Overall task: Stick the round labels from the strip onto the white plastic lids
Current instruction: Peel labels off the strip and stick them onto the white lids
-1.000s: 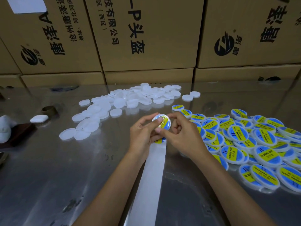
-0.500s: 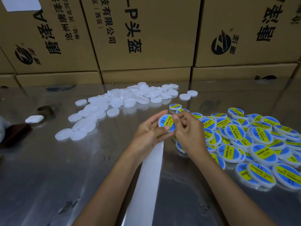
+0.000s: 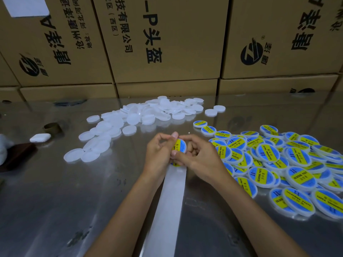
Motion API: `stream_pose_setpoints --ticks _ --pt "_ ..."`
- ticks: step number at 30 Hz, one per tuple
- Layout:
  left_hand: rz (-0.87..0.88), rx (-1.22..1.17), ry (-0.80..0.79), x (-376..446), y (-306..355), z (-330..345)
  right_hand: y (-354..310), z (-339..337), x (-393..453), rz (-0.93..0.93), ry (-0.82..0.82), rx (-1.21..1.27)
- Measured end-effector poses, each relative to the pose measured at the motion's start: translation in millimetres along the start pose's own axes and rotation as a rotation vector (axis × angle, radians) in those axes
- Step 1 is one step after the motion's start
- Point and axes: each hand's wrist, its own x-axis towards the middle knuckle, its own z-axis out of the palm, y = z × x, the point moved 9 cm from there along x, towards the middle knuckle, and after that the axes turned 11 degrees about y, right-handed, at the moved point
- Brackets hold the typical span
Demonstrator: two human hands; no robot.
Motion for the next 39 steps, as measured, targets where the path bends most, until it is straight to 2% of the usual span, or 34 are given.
stream_pose_setpoints --ticks 3,8,11,15,21,24,34,39 --pt "-0.008 0.019 -0.062 -1 1 5 1 -6 2 0.001 0.065 -0.024" --pt "-0.124 -0.109 -0.303 -13 -3 27 4 -33 8 0.008 0.266 -0.006" --pt "-0.129 -0.084 -0.395 -18 -5 33 8 -43 9 0.025 0.321 -0.017" --pt "-0.058 0.003 -0.237 -9 -3 21 6 -31 8 0.024 0.251 -0.012" --pt "0.03 0.026 -0.028 4 4 -4 2 -3 -1 -0.011 0.045 -0.071" --pt "0.034 0.036 0.042 8 3 -12 -3 0 -3 -0.06 0.054 -0.135" --pt "0.042 0.077 0.002 3 4 -2 -14 -8 -5 -0.225 0.107 -0.445" --pt "0.01 0.082 -0.049 -1 4 3 -7 -31 5 -0.12 0.245 -0.549"
